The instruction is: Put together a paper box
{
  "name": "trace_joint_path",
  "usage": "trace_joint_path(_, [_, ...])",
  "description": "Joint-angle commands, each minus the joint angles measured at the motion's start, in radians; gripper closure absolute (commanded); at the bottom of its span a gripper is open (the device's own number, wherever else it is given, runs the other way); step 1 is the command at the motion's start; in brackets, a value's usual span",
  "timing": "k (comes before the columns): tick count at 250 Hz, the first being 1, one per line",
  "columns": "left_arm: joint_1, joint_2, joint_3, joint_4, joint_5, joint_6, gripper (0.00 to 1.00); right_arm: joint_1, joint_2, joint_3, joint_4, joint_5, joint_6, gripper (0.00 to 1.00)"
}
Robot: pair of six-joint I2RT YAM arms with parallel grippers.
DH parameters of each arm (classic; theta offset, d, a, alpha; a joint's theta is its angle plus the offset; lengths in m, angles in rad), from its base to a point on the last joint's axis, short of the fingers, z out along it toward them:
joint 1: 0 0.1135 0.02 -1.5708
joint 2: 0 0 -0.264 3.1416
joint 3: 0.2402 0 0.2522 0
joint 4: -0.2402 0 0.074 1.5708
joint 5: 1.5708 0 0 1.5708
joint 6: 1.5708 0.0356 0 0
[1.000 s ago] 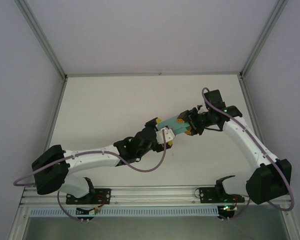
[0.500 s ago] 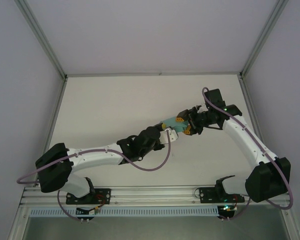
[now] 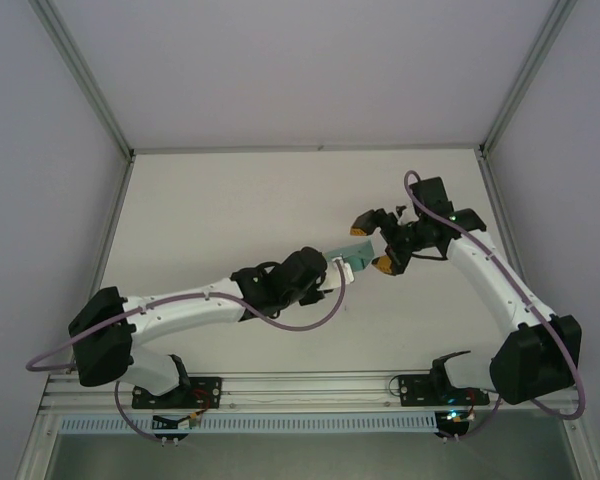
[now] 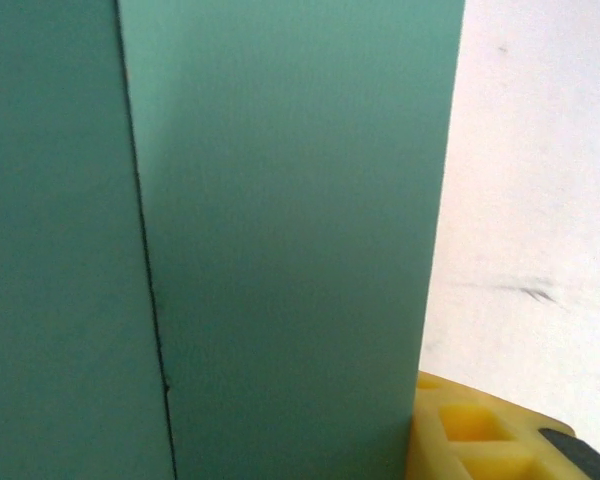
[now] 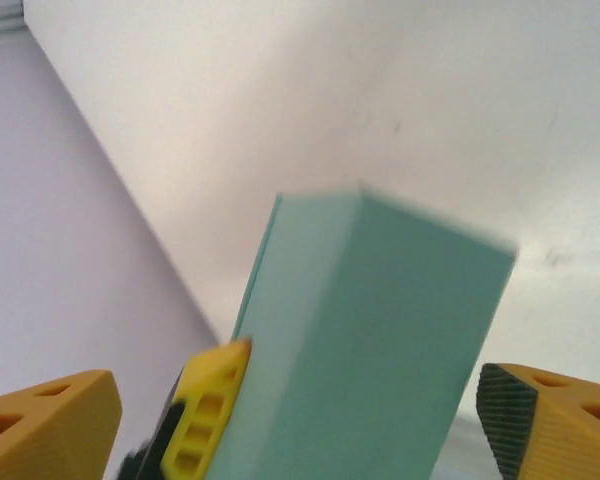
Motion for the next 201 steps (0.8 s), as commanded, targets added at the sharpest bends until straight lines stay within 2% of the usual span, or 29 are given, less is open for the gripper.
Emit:
trace_joint_path(1, [0.044,0.002,0.114,-0.324,0.173,-0.054,0.70,-0.006,-0.082,-0.015,0.097,0.231,-0.245,0.01])
trace_joint_path(18, [0.068,0.032,0.165,-0.441,0.239,-0.050,0.70,-0.005,-0.131,-0.061,0.177,0.297,-0.340,0.01])
trace_joint_path(37, [0.096,0.068,0.202,-0.559,0.308,-0.022,0.66,-0.004,-0.191,-0.137,0.277,0.280,-0.450,0.00])
trace_joint_path(81, [0.121,0.177,0.273,-0.661,0.259,-0.048,0.64,-0.003,-0.252,-0.248,0.373,0.141,-0.626,0.02])
trace_joint_path(141, [0.148,0.300,0.328,-0.656,0.289,-0.045,0.62,0.017,-0.188,-0.293,0.403,0.006,-0.703,0.22])
trace_joint_path(183, [0.188,0.316,0.329,-0.645,0.358,-0.045,0.46,0.061,-0.150,-0.316,0.435,-0.014,-0.763,0.30])
trace_joint_path(201, [0.197,0.300,0.316,-0.631,0.375,-0.045,0.44,0.091,-0.134,-0.316,0.435,-0.017,-0.793,0.31])
